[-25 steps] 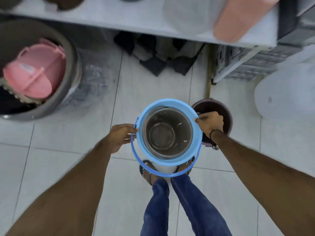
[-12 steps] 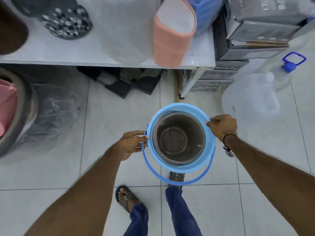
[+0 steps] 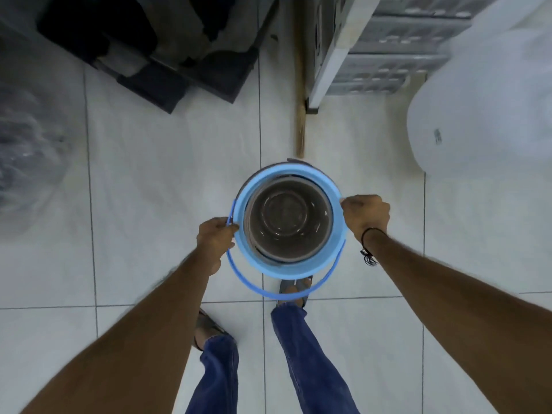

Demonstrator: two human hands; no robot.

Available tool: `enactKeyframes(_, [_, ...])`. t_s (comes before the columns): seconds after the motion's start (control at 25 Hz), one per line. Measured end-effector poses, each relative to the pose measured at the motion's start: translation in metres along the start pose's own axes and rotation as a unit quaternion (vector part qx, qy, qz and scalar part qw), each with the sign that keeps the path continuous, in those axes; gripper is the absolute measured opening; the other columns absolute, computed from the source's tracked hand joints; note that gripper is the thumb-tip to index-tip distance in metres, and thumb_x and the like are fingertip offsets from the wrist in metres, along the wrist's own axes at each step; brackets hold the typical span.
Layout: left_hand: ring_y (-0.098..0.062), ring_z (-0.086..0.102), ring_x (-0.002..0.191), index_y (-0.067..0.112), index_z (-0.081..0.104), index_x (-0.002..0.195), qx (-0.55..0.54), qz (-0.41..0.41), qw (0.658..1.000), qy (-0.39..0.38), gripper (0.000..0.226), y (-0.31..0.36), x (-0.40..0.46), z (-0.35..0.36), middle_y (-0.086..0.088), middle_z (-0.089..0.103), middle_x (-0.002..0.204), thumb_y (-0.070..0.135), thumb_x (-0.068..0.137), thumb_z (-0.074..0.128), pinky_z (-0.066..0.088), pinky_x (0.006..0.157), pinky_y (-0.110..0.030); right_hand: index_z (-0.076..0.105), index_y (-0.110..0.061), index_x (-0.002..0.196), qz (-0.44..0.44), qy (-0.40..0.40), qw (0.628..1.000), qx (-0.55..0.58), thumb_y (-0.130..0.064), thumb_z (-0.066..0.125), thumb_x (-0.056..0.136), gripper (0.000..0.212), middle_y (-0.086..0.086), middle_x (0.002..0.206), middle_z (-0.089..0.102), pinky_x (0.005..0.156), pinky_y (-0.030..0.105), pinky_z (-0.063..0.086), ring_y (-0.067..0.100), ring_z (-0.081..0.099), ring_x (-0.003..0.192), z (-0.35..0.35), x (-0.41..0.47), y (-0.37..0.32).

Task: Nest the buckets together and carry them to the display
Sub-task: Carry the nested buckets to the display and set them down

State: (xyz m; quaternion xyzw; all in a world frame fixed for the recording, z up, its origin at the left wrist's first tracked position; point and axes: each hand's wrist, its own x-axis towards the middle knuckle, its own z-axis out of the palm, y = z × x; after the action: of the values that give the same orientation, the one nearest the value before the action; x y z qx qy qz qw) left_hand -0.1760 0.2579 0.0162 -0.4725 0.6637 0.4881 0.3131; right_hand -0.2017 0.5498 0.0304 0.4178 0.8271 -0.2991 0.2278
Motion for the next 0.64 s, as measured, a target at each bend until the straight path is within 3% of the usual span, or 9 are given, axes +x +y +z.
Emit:
enactKeyframes(0.08, [-0.025,0.063,0.088,0.015,0.067,0.096,-0.018,-0.010,1.000,0.020,0.015,0.003,0.007,0.009,-0.006,0.067,0.095,0.018,0.082,0.070,0.053,0.075,-0.037,0.078,-0.019,0.096,-0.020,-0.003,0.999,-0.028,-0.049,0.062,0.087,0.036,0.008,0.101,0.076,0.087,0.030,0.050,0.031,0.066,0.101,0.005,0.007,0.007])
enactKeyframes(0.2, [-0.024,0.062,0.096,0.020,0.050,0.127,-0.038,-0.025,0.999,-0.015,0.049,0.005,0.011,0.016,-0.006,0.061,0.112,0.023,0.081,0.068,0.050,0.076,-0.035,0.065,-0.020,0.125,0.023,-0.084,0.995,-0.048,-0.070,0.042,0.090,0.066,0.010,0.123,0.068,0.102,0.037,0.044,0.031,0.058,0.117,0.012,0.015,0.015])
enactKeyframes(0.32, [-0.019,0.062,0.088,0.023,0.052,0.131,-0.009,-0.019,0.999,-0.039,0.044,0.001,0.011,0.015,-0.006,0.063,0.112,0.024,0.089,0.066,0.051,0.077,-0.036,0.064,-0.013,0.120,0.127,-0.199,0.970,0.053,-0.083,0.030,0.084,0.086,0.014,0.122,0.066,0.100,0.049,0.051,0.034,0.063,0.111,0.018,0.007,0.021])
enactKeyframes(0.4, [-0.019,0.062,0.085,0.019,0.059,0.126,-0.016,-0.028,0.998,-0.048,0.037,-0.001,0.010,0.008,-0.005,0.065,0.105,0.025,0.090,0.065,0.053,0.082,-0.041,0.066,-0.012,0.116,0.150,-0.208,0.959,0.118,-0.085,0.033,0.080,0.088,0.014,0.116,0.070,0.092,0.053,0.056,0.034,0.068,0.103,0.024,0.000,0.024])
enactKeyframes(0.52, [-0.026,0.065,0.095,0.016,0.063,0.117,-0.027,-0.043,0.997,-0.053,0.032,-0.007,0.001,-0.018,-0.007,0.066,0.103,0.027,0.087,0.066,0.053,0.093,-0.048,0.066,-0.012,0.114,0.155,-0.206,0.955,0.147,-0.086,0.046,0.075,0.086,0.012,0.112,0.072,0.086,0.049,0.059,0.030,0.070,0.098,0.024,-0.019,0.019])
enactKeyframes(0.64, [-0.026,0.065,0.087,0.011,0.067,0.109,-0.054,-0.062,0.996,-0.040,0.031,-0.010,-0.029,-0.066,-0.010,0.067,0.099,0.028,0.083,0.069,0.056,0.081,-0.042,0.066,-0.013,0.117,0.146,-0.211,0.957,0.134,-0.085,0.059,0.067,0.088,0.008,0.113,0.070,0.092,0.051,0.055,0.029,0.067,0.104,0.010,-0.058,-0.004])
